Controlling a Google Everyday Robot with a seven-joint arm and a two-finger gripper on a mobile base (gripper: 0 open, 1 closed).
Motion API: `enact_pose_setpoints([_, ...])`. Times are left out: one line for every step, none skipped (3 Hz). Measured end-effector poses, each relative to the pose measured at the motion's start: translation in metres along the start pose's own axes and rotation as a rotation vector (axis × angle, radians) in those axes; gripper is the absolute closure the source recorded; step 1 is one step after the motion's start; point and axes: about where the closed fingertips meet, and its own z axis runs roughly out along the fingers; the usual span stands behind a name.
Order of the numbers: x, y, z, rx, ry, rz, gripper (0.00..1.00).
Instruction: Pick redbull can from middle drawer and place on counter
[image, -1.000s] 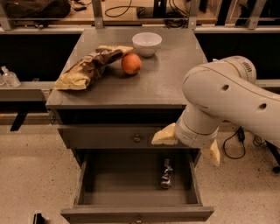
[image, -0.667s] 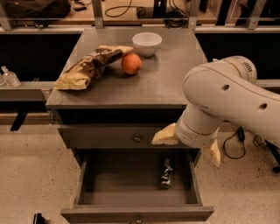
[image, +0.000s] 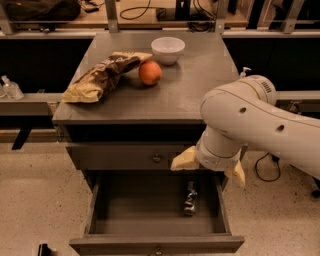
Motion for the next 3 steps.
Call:
enact_pose_setpoints([0.004, -0.007, 0.025, 0.057, -0.007, -0.01, 0.0])
enact_pose_setpoints([0.003, -0.011, 0.075, 0.114, 0.01, -0.01, 0.0])
enact_pose_setpoints([0.01, -0.025, 0.106, 0.177, 0.059, -0.01, 0.0])
